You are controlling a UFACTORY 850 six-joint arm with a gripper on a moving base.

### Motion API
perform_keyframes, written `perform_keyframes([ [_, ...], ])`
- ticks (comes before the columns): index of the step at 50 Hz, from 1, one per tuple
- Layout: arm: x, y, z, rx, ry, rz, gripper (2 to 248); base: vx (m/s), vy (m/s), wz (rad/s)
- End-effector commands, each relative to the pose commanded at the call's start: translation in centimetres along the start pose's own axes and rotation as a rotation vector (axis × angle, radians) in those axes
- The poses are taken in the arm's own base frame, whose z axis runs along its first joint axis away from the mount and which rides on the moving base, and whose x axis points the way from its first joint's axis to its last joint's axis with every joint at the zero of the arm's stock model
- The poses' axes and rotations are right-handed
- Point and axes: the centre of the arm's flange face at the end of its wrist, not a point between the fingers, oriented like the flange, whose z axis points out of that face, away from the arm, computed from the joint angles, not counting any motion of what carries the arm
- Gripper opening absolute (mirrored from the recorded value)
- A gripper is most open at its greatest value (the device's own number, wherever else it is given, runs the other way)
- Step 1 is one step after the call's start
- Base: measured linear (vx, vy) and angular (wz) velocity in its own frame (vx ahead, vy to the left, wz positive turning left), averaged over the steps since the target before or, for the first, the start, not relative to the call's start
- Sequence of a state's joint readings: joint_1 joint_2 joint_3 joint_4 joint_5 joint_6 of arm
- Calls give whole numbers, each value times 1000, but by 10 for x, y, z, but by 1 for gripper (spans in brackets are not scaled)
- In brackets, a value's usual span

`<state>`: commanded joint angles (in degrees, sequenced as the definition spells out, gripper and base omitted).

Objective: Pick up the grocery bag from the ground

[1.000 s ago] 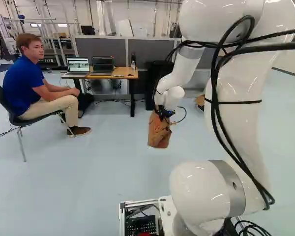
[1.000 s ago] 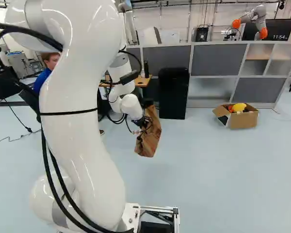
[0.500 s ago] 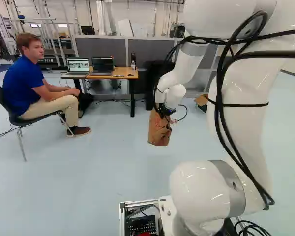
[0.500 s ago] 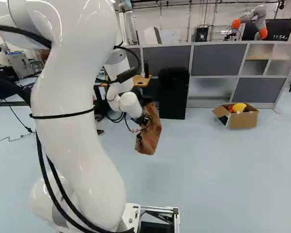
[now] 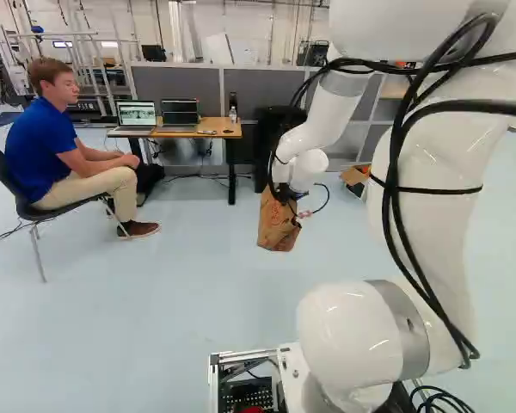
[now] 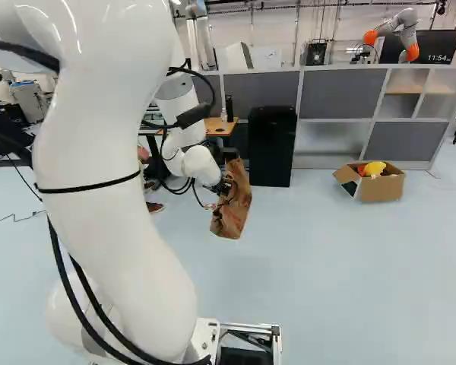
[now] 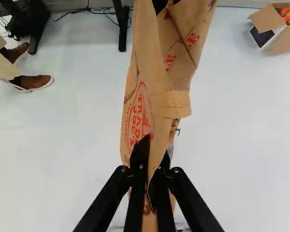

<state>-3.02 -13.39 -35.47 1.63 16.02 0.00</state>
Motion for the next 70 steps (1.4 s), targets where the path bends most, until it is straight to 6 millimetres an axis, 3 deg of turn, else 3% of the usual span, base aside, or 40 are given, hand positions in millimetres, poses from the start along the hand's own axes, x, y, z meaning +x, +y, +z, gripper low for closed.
perform_keyframes([
  [25, -24, -4, -39, 12, 148, -17, 21, 0, 0, 0],
  [52, -66, -9, -90, 33, 359, -38, 21, 0, 0, 0],
  [70, -91, -10, -112, 45, 464, -47, 21, 0, 0, 0],
])
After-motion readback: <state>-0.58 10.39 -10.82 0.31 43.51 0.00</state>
